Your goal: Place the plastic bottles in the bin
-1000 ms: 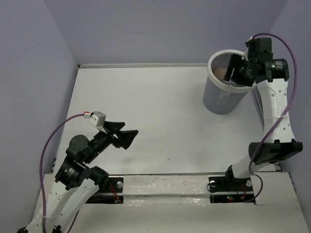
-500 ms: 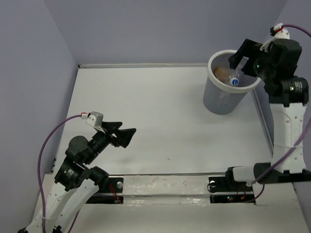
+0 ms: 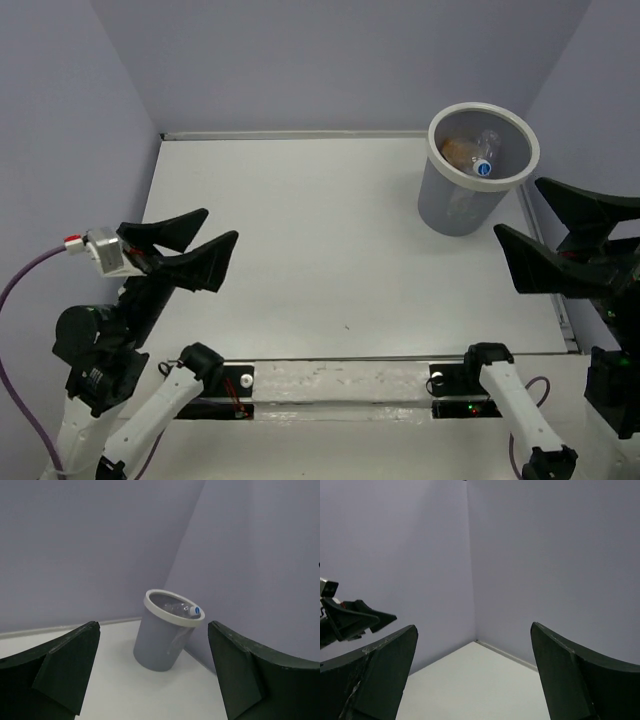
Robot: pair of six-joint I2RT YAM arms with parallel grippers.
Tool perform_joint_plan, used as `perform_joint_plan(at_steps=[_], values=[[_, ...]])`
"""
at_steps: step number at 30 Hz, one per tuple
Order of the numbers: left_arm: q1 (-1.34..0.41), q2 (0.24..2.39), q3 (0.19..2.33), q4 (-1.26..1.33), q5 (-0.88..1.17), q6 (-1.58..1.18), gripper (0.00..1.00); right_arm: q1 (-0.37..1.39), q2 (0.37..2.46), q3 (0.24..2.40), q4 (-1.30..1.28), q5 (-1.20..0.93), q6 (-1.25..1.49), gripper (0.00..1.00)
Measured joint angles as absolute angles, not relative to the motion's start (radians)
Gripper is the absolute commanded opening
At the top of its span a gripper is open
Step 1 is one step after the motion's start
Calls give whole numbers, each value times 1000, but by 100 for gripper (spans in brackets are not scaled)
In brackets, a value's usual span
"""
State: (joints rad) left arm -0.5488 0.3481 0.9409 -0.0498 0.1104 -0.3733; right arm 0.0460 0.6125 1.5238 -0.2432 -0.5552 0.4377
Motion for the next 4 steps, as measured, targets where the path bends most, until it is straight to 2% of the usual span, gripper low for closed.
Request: perform_joint_plan(at_steps=[4], values=[[-549, 348, 996, -4, 69, -351, 99, 46, 488, 1438, -199, -533, 394, 100]])
